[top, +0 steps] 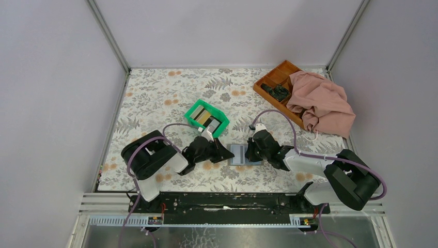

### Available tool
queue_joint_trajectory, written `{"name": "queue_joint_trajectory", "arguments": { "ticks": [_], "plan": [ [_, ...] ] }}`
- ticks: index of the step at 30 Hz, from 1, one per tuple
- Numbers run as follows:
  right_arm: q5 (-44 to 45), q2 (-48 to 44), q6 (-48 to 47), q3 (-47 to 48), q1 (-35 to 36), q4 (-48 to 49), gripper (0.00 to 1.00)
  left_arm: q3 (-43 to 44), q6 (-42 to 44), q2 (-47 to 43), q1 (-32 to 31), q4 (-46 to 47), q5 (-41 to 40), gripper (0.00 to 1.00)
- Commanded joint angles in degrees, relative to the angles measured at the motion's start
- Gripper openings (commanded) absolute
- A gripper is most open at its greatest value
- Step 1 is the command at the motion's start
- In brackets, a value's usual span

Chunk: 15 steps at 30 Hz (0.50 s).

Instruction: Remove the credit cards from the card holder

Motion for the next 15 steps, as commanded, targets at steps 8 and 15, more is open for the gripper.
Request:
{"name": "queue_joint_trajectory", "arguments": {
  "ticks": [8, 15],
  "plan": [
    [-3.6, 1.2, -0.1, -0.1, 0.7, 0.0, 0.0, 0.7, -7.1, 2.1, -1.2, 17.8, 5.5, 0.22],
    [-3.6, 0.5, -0.3, -0.4, 0.8, -0.5, 0.0, 0.5, -9.1, 4.0, -1.2, 22.6, 5.0, 0.22]
  ]
}}
